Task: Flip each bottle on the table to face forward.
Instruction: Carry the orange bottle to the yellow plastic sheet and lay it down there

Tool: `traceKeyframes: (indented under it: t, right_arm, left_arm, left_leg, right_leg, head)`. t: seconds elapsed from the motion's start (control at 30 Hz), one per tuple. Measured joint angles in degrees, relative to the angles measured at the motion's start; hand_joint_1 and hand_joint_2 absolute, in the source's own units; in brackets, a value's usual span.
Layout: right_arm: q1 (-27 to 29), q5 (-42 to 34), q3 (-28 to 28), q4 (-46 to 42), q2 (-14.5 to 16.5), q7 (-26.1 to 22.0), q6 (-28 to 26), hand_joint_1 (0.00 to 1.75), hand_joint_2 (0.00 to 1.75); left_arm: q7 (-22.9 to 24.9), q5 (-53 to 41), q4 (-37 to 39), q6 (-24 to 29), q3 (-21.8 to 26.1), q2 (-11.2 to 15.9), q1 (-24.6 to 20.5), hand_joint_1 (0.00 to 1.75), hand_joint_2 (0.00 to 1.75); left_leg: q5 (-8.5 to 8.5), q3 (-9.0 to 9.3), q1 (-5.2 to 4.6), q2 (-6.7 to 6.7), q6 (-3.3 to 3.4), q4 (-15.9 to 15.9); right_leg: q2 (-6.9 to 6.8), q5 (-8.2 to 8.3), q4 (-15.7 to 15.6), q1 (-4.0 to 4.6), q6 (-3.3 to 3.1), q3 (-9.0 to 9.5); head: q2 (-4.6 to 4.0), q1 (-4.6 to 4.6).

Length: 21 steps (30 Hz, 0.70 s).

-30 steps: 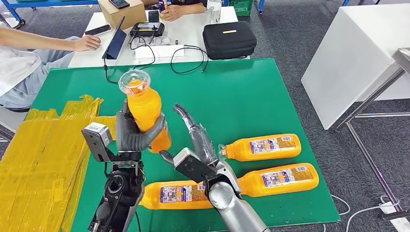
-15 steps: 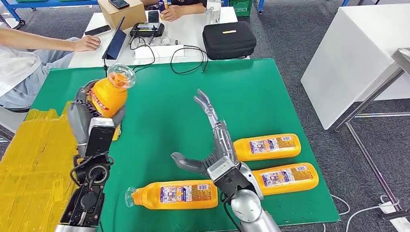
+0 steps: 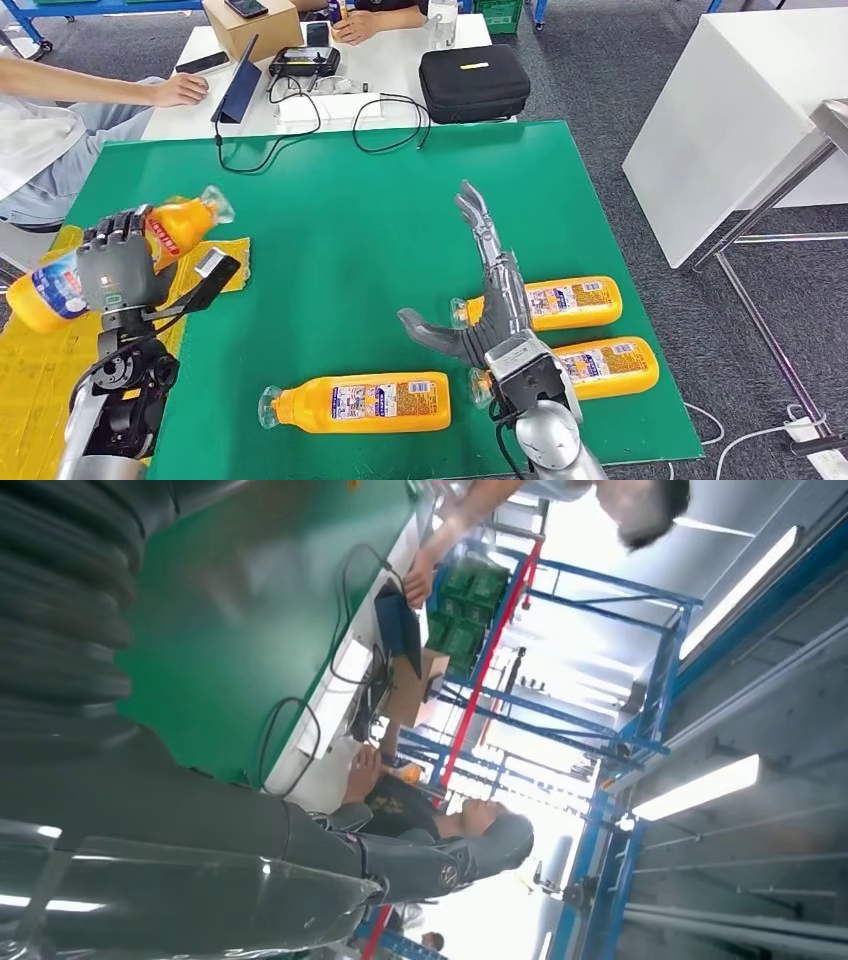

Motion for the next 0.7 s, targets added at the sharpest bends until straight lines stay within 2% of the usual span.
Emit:
traceKeyframes:
  t: [0.07, 0.27, 0.5, 0.63, 0.7]
  right_arm:
    - [0.37, -0.08, -0.38, -0.65, -0.64, 0.00, -0.14, 0.00, 1.75]
    - [0.71, 0.25, -0.81, -1.32, -2.02, 0.28, -0.08, 0.00, 1.75]
    - [0.22, 0.58, -0.73, -0.80, -2.45, 0.71, 0.05, 0.00, 1.75]
    - [-0.18, 0.49, -0.72, -0.29, -2.49, 0.78, 0.45, 0.00, 1.75]
    - [-0.41, 0.35, -0.69, 0.01, -2.49, 0.82, 0.83, 0.00, 1.75]
  left_arm:
    - [2.77, 0.01, 5.74, 0.00, 0.02, 2.20, -0.24, 1.75, 1.75]
    - [4.47, 0.52, 19.90, -0.62, 0.07, 6.87, -1.34, 1.75, 1.75]
    - [4.04, 2.38, 29.35, -3.62, 1.71, 9.26, -3.24, 1.75, 1.75]
    - [2.85, 3.30, 31.77, -3.97, 2.72, 9.33, -4.24, 0.03, 1.75]
    - [1.85, 3.98, 32.62, -4.45, 3.16, 9.29, -4.56, 0.00, 1.75]
  left_leg:
    - [0.00, 0.00, 0.02, 0.03, 0.00, -0.01]
    - [0.01, -0.02, 0.02, 0.04, -0.01, -0.02]
    - [-0.04, 0.09, -0.04, -0.12, -0.02, -0.04]
    - [-0.11, 0.35, -0.02, -0.18, -0.10, -0.07]
    - [-0.12, 0.47, -0.01, -0.18, -0.11, -0.08]
  right_leg:
    - [0.00, 0.00, 0.01, 0.02, -0.01, -0.01]
    - [0.09, -0.01, 0.02, 0.02, -0.02, -0.01]
    - [-0.01, -0.02, 0.00, -0.03, -0.01, 0.19]
    - [-0.04, -0.04, 0.00, -0.02, -0.02, 0.41]
    - [-0.03, -0.04, 0.00, -0.01, -0.03, 0.51]
  head:
    - [-0.01, 0.01]
    - [-0.01, 0.03]
    - [0.00, 0.02]
    - [0.00, 0.02]
    - [-0.01, 0.01]
